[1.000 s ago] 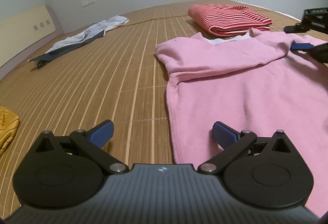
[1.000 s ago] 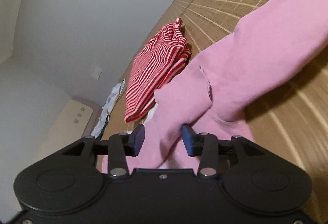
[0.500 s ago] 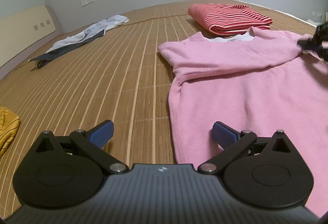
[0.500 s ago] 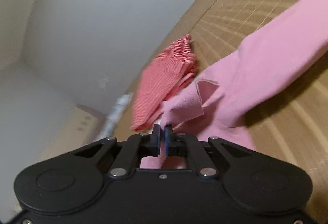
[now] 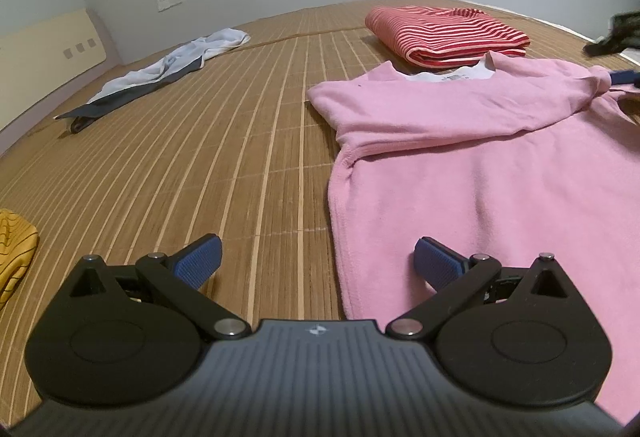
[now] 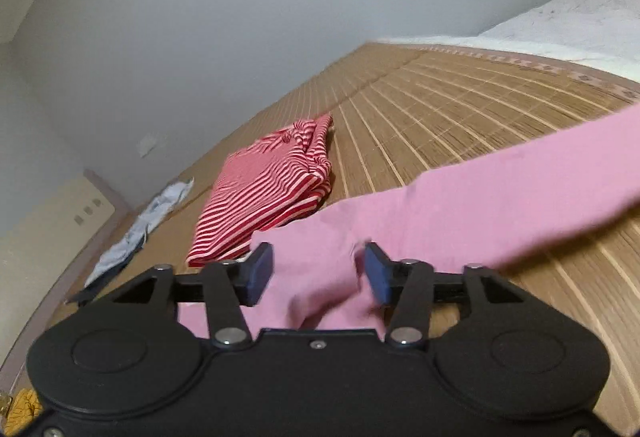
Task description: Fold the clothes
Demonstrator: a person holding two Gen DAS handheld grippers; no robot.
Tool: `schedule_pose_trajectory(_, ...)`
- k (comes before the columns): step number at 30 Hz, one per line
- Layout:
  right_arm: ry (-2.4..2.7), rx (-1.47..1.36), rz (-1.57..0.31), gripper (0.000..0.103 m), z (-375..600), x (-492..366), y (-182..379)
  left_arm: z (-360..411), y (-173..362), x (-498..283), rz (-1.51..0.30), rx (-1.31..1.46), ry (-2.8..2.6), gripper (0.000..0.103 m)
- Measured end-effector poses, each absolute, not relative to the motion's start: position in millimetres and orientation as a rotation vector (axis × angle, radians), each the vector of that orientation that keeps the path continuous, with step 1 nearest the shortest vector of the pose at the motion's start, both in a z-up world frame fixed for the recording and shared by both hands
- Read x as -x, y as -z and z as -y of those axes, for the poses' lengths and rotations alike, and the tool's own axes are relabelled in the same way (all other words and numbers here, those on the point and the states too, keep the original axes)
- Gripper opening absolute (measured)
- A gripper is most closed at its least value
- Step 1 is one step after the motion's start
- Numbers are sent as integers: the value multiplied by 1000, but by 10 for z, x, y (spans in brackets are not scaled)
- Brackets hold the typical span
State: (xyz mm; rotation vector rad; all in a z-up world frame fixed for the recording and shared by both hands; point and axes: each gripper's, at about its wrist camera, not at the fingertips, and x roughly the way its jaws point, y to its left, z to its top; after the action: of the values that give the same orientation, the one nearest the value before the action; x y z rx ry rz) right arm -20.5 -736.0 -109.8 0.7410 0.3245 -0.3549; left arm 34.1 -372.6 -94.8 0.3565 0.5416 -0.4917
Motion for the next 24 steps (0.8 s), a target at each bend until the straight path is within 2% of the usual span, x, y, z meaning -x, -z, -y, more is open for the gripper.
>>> schedule_pose_trajectory(2,295,-772,-416,55,7528,-10,1165,3723,945,-347,-542,-355,491,103)
schedule_pose_trajectory(4,218,-802,-475,47,7646,-162,1249,3720,945,-348,-541,-354,488,103)
schedule_pose_trajectory(5,162,-801,-481,25,7671,-218,1274,3717,946,-348,-542,-354,488,103)
schedule_pose_trajectory(6,129,-780,-480,9,7673,-255,1260,3714,947,-348,-542,-354,488,103)
schedule_pose_trajectory(10,127,-634,-374,9,7611,-216,971,3713,952,-348,-545,-356,490,103)
schedule_pose_trajectory(11,157,-622,-368,13,7631,-195,940,3714,952,-347,-545,-356,490,103)
schedule_pose_trajectory(12,202,-611,-393,31,7662,-210,949,3714,951,-345,-544,-357,491,103)
schedule_pose_trajectory(14,302,-588,-450,57,7720,-218,992,3713,953,-343,-545,-357,490,103)
schedule_pose_trajectory(21,219,-642,-499,58,7757,-19,1132,3725,960,-334,-543,-362,492,103)
schedule_pose_trajectory(24,188,-510,-527,58,7545,8,1119,3725,961,-334,-544,-364,494,103)
